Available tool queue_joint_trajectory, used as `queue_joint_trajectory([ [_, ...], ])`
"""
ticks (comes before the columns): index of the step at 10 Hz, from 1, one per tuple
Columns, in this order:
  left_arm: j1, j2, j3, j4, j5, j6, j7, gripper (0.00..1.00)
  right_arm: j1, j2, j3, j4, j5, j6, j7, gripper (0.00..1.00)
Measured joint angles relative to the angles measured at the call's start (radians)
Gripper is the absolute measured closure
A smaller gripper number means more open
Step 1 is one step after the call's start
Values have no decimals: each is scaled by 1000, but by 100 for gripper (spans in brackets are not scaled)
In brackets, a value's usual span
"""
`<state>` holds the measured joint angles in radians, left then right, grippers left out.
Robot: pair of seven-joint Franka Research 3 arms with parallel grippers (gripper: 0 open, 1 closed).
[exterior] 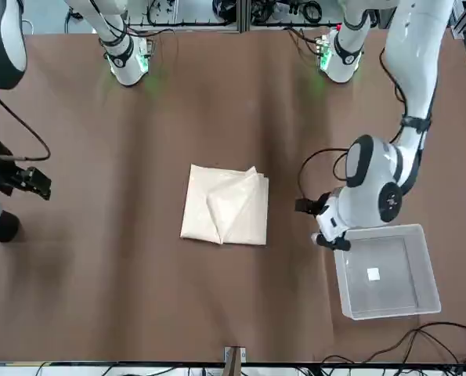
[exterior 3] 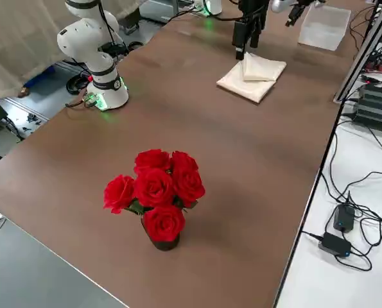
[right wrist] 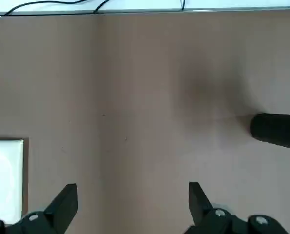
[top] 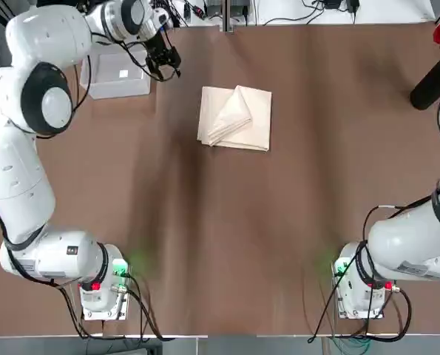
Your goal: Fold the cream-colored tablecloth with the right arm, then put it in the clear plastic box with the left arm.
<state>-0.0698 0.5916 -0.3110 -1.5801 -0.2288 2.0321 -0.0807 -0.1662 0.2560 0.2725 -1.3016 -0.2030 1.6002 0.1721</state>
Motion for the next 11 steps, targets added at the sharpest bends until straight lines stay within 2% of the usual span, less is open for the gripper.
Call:
queue_joint_trajectory([
  [1, -18, 23, 0, 0, 0, 34, -16, 0, 1, -13, -18, -19, 27, 4, -4, 0],
  [3, -41, 57, -1, 1, 0, 88, -57, 1, 2, -32, -82, -50, 88, 29, -36, 0],
  [4, -43, 67, -1, 2, 0, 104, -73, 1, 2, -36, -95, -57, 97, 37, -46, 0],
  [7, -65, 117, -24, 2, 0, 243, -152, 1, 0, -37, -103, -59, 112, 42, -46, 0],
  [11, -78, 197, -75, 2, 0, 315, -217, 1, 2, -37, -105, -60, 118, 43, -46, 0],
])
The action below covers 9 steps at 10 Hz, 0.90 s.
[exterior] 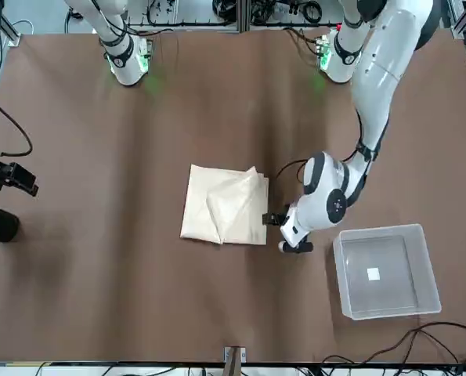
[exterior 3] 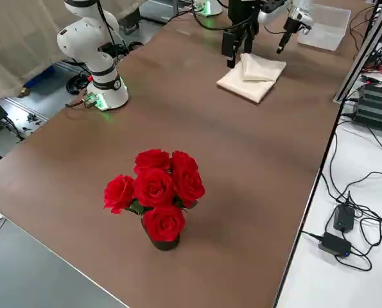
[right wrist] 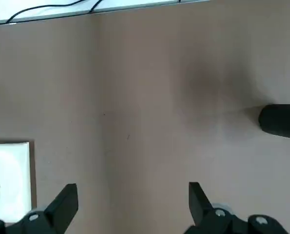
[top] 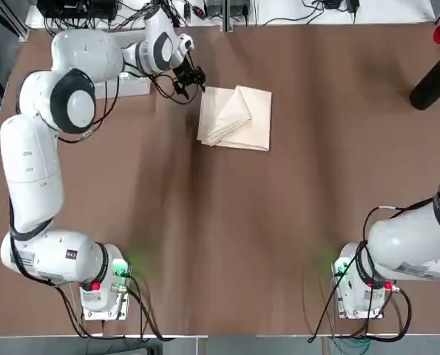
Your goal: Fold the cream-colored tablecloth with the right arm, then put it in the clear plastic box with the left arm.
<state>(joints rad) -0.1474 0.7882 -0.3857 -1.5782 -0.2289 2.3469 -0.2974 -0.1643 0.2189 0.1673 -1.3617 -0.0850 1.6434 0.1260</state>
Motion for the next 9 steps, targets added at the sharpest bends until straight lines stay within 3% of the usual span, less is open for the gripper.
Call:
queue_joint_trajectory([
  [3, -9, 36, -29, -21, 0, 7, -51, 4, 2, 0, 0, -2, 1, 0, 0, 0],
  [7, -23, 39, -45, -105, 0, 167, -60, 10, 6, 0, 1, -8, 2, 0, 0, 0],
  [9, -24, 39, -46, -105, 0, 184, -60, 26, 6, -1, 1, -9, 2, 0, 0, 0],
])
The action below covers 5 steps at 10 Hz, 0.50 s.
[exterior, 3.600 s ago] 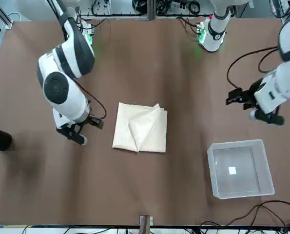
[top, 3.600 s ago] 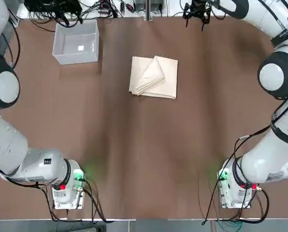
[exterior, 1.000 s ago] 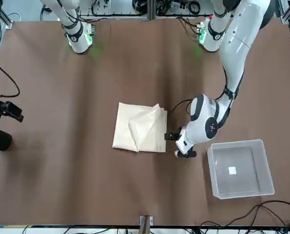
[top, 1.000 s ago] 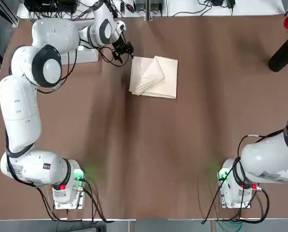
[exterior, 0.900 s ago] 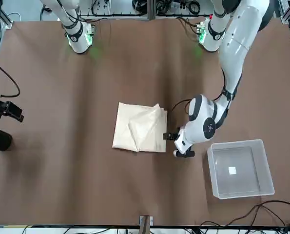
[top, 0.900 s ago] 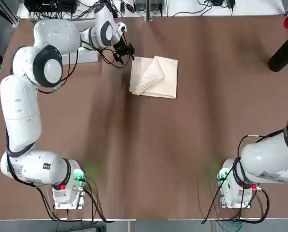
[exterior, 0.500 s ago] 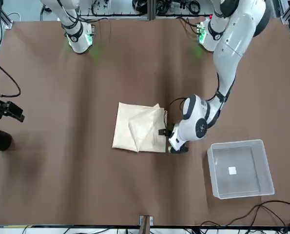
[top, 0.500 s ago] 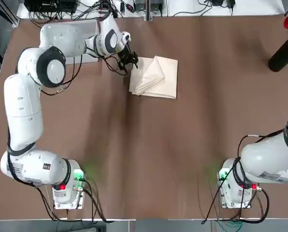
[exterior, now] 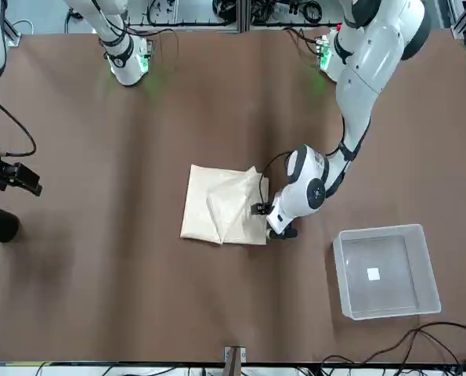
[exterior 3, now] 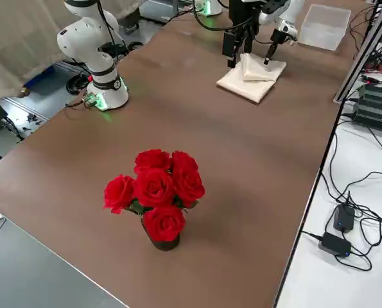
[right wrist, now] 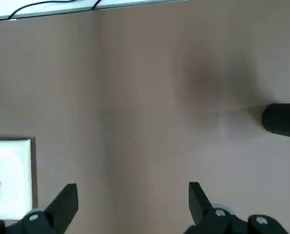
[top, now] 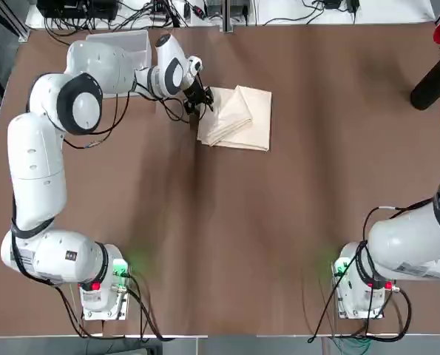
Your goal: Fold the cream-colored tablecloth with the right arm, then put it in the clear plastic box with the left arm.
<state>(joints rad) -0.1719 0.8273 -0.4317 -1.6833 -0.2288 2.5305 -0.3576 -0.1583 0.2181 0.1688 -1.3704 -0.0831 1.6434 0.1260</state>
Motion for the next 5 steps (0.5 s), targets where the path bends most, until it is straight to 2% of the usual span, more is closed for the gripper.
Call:
queue_joint_trajectory([
  [1, 0, 0, -1, 1, 0, 4, 0, 34, 0, 0, 0, 0, 0, 0, 0, 0],
  [2, 0, 0, -2, 3, 0, 7, 0, 53, 0, -1, 0, 0, 0, 0, 0, 0],
  [4, 0, -3, -6, 6, 0, 8, -2, 83, 0, -1, 0, 0, 0, 0, 0, 0],
  [5, 0, -10, -7, 7, 0, -6, -10, 93, 1, -1, 0, -1, 0, 0, 0, 0],
])
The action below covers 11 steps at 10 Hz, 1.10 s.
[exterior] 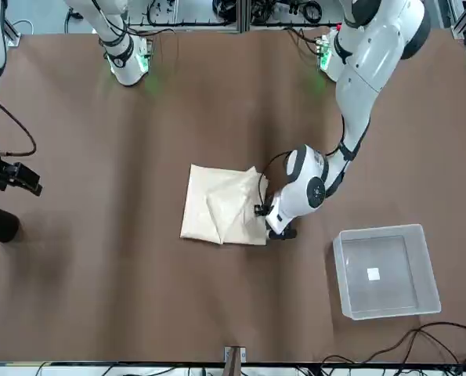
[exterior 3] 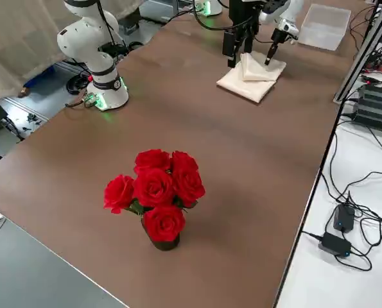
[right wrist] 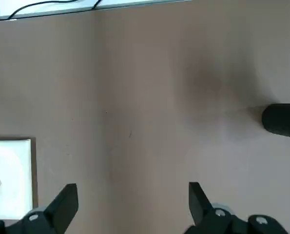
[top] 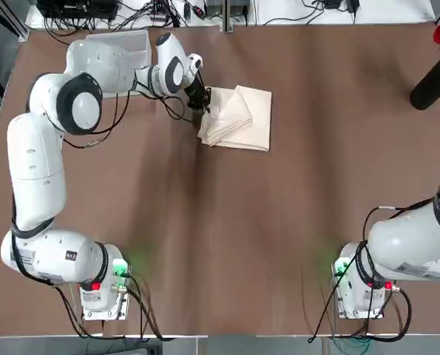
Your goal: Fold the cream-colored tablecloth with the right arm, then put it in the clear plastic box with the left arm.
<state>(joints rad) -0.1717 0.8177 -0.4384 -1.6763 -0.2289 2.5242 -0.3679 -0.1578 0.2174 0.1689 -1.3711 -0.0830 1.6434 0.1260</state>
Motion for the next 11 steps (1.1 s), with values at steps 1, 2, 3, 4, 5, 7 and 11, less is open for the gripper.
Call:
queue_joint_trajectory([
  [1, 3, -10, 0, 2, 0, -38, -10, 96, 1, 0, 0, -1, 0, 0, 0, 0],
  [2, 11, -29, 2, 4, 0, -96, -12, 96, 4, 0, 1, -1, 0, 0, 0, 0],
  [3, 25, -56, 6, 7, 0, -159, -14, 96, 7, 0, 1, -1, 0, 0, 1, 0],
  [4, 47, -88, 12, 9, 2, -216, -14, 96, 8, -1, 1, -1, 0, 0, 2, 0],
  [5, 67, -119, 22, 10, 19, -270, -14, 96, 8, -1, 1, -1, 0, 1, 2, 0],
  [7, 78, -171, 44, 12, 84, -376, -14, 96, 8, -1, 1, -1, 0, 1, 2, 0],
  [11, 78, -259, 56, 24, 121, -492, -58, 96, 9, -1, 1, -2, 0, 1, 2, 0],
])
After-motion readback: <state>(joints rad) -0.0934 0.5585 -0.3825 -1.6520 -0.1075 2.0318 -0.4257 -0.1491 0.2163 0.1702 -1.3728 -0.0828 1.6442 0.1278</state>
